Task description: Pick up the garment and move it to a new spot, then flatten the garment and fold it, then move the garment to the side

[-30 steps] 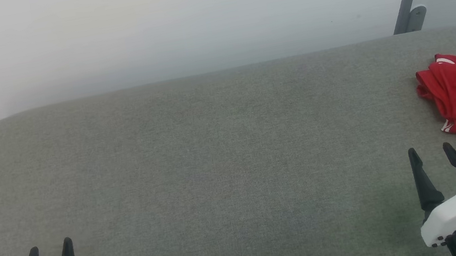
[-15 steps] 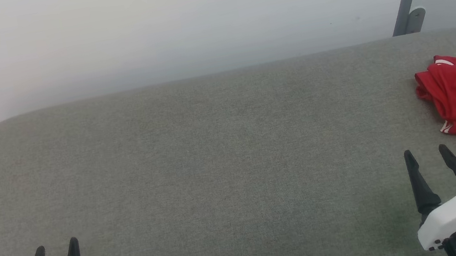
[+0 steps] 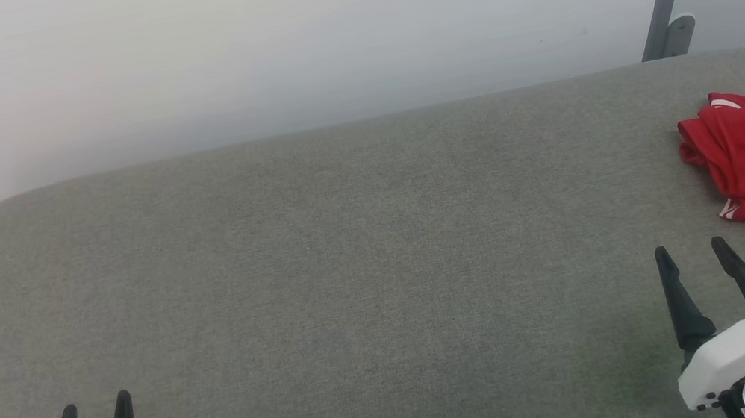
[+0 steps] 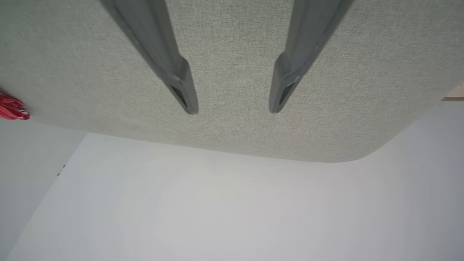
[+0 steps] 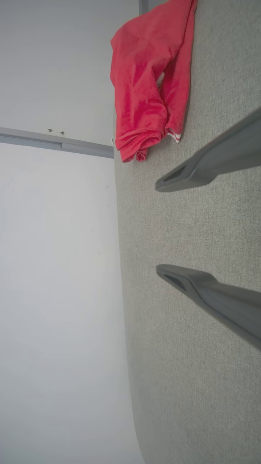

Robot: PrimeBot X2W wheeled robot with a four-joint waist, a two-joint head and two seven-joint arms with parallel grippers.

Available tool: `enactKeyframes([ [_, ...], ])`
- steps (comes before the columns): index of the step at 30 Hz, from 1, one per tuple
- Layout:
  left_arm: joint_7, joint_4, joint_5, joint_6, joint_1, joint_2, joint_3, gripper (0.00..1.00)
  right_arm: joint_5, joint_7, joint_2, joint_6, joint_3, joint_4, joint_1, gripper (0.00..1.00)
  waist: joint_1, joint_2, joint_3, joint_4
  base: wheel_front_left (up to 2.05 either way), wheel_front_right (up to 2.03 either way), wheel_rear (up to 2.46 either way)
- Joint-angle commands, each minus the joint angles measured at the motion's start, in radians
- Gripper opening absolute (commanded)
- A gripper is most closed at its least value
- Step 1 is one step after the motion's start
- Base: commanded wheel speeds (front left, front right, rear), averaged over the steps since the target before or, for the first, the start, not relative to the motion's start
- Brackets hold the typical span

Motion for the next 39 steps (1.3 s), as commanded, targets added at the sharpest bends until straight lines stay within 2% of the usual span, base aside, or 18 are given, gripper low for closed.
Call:
enactKeyframes([
  [1,-0.004,0.001,0.002,-0.001,-0.003,0.002,0.0,1.0,0.004,0.001,0.005,0.0,0.003,-0.001,0.004,1.0,0.0,-0.0001,0.0,0.001,0.0,0.0,0.0],
  [2,-0.004,-0.002,0.005,-0.001,-0.006,0.0,0.004,1.0,0.004,0.001,0.005,0.0,0.003,0.001,0.002,1.0,0.0,-0.0001,0.0,0.002,0.0,0.0,0.0],
  [3,0.0,-0.002,0.001,0.0,0.0,-0.002,0.004,0.0,0.001,0.0,0.001,0.0,0.002,0.002,0.0,0.0,0.0,-0.0001,0.0,0.002,0.0,0.0,0.0],
  [7,0.004,0.023,-0.01,0.0,0.01,-0.032,-0.003,0.0,0.01,0.004,0.003,0.0,-0.003,0.035,0.014,0.0,0.0,-0.0001,0.0,0.002,0.0,0.0,0.0],
  [29,0.112,0.016,-0.32,-0.001,-0.049,-0.111,0.028,0.0,0.436,0.084,0.004,0.0,0.002,0.017,-0.007,0.0,0.0,-0.0001,0.006,0.005,0.0,0.0,0.0],
  [39,0.148,0.014,-0.42,-0.001,-0.068,-0.137,0.039,0.0,0.574,0.11,0.004,0.0,0.004,0.012,-0.014,0.0,0.0,-0.0001,0.009,0.006,0.0,0.0,0.0],
])
